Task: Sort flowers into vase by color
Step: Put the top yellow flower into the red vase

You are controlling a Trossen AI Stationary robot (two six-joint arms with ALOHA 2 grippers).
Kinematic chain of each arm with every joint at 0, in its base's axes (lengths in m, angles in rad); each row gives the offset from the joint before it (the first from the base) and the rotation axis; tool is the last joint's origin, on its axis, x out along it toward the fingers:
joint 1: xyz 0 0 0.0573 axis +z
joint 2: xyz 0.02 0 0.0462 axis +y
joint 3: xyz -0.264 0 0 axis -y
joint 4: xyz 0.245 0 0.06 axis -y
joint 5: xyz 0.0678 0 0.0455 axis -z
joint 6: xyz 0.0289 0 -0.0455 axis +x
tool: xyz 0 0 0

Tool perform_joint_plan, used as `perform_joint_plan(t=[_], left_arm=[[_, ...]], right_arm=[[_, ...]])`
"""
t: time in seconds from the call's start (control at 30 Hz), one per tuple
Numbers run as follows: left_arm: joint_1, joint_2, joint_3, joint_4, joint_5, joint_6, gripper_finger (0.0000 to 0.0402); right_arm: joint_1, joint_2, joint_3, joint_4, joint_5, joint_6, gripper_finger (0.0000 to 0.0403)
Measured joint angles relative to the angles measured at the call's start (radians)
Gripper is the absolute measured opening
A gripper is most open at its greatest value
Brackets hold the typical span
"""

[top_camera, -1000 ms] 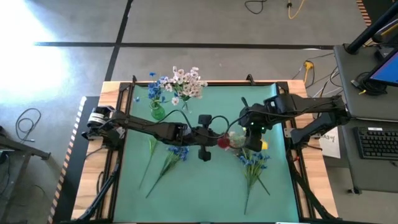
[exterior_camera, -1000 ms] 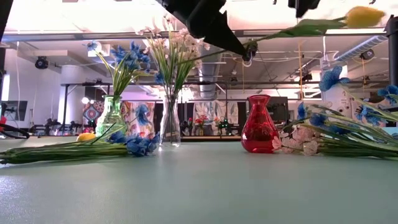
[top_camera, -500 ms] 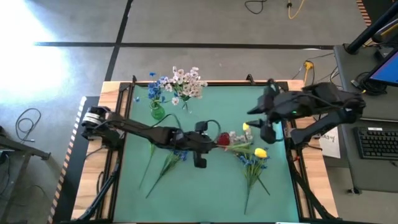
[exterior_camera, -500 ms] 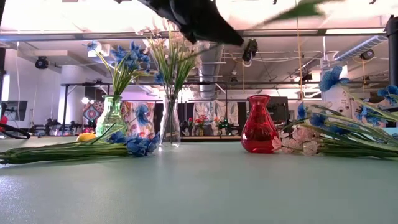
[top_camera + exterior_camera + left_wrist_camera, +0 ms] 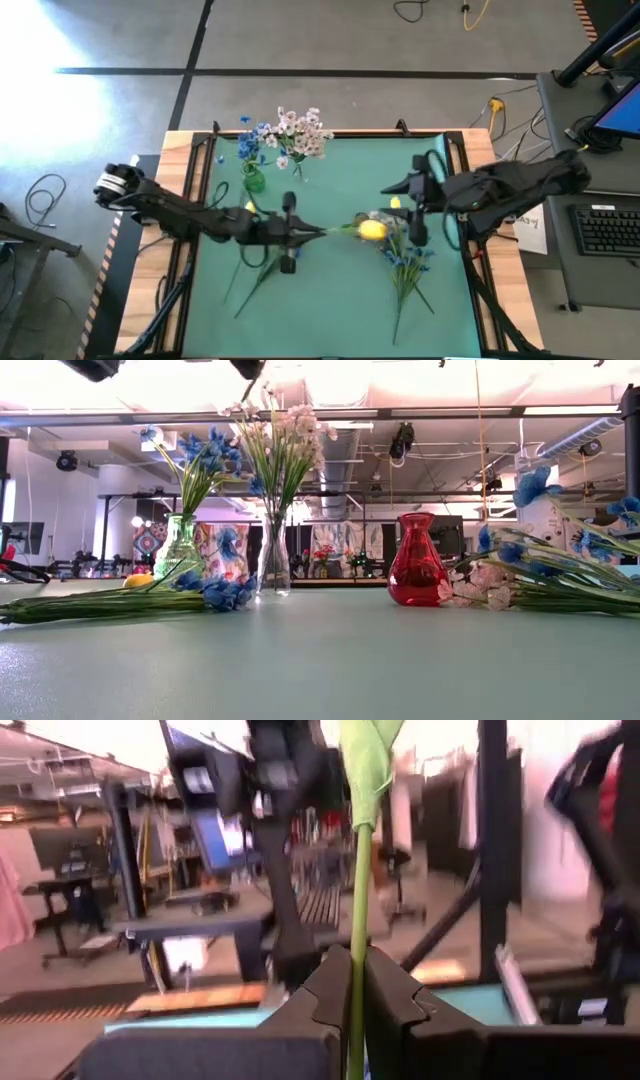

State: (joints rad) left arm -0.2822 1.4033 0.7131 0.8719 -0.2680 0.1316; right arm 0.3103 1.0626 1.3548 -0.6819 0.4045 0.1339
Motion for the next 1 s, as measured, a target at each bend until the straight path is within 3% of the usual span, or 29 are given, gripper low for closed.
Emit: perform_joint_plan(t=[0.2, 0.43, 0.6, 0.8, 1.0], left_arm=[[0.001, -0.027, -0.093, 0.172, -0.002, -0.029, 0.0], [0.001, 0.003, -0.072, 0.172, -0.005, -0.023, 0.0], [0.001, 0.051, -0.034, 0.176, -0.01, -0.019, 0.0], [0.002, 0.115, 0.013, 0.175, -0.013, -0.017, 0.0], [0.006, 0.158, 0.049, 0.186, -0.026, -0.01, 0.0]], right_arm=[[0.0, 0.022, -0.225, 0.433, 0.009, -0.13, 0.0185], [-0.005, 0.134, -0.38, 0.944, 0.007, -0.25, 0.0194], [-0.016, 0.204, -0.387, 1.077, 0.007, -0.24, 0.0229], [-0.021, 0.259, -0.362, 1.126, -0.067, -0.243, 0.0272], [-0.021, 0.294, -0.343, 1.137, -0.072, -0.262, 0.0265]])
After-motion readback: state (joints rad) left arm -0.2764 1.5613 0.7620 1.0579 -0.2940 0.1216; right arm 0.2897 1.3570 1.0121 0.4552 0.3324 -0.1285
